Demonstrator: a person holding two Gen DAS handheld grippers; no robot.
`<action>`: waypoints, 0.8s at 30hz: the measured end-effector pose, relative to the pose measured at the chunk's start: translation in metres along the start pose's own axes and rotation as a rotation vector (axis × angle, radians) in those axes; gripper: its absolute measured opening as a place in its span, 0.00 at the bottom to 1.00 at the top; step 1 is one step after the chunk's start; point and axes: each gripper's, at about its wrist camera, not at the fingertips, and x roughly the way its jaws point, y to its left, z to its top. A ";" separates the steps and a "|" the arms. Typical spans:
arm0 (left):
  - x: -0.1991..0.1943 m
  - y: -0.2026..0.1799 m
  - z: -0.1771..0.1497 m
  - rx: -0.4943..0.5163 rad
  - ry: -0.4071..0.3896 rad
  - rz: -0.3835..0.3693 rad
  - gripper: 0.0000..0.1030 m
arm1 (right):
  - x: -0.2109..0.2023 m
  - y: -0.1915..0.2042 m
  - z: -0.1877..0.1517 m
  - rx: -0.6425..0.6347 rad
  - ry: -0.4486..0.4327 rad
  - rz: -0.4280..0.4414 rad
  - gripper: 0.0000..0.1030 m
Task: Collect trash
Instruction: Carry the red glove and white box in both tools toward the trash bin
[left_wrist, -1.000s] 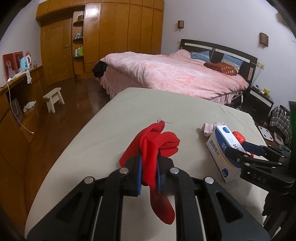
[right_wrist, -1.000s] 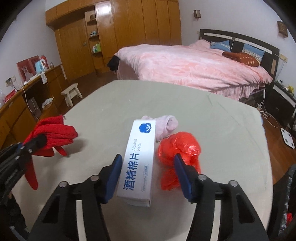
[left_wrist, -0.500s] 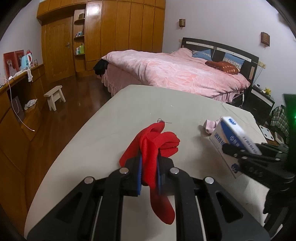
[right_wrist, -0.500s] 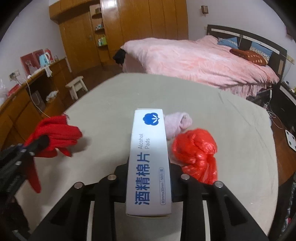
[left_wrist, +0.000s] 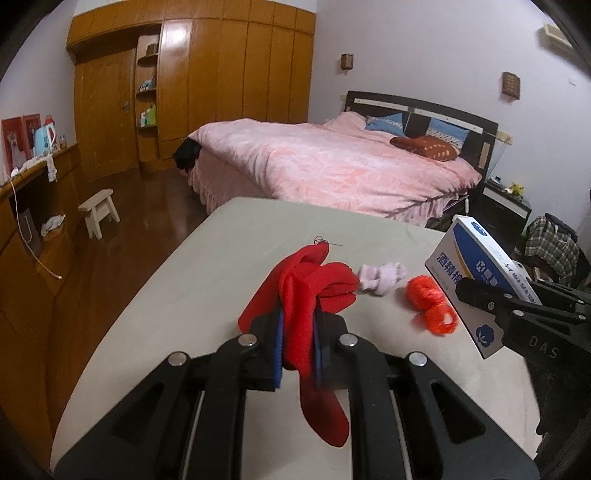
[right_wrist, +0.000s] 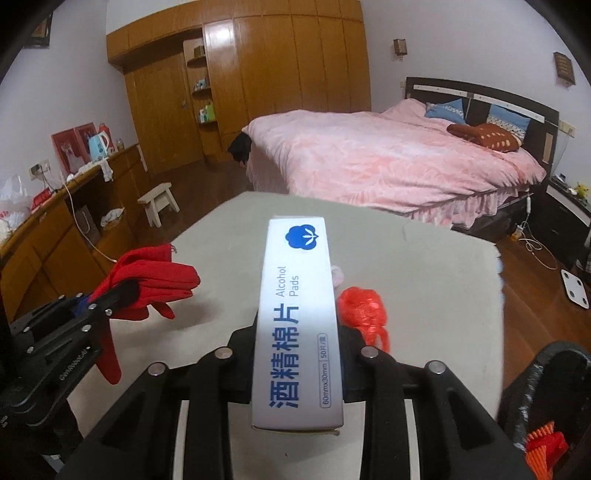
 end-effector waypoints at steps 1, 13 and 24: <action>-0.004 -0.004 0.002 0.003 -0.006 -0.006 0.11 | -0.006 -0.002 0.001 0.002 -0.008 -0.002 0.29; -0.047 -0.059 0.012 0.054 -0.067 -0.082 0.11 | -0.073 -0.023 0.004 0.025 -0.089 -0.023 0.29; -0.075 -0.100 0.011 0.087 -0.095 -0.154 0.11 | -0.124 -0.051 -0.008 0.061 -0.142 -0.064 0.29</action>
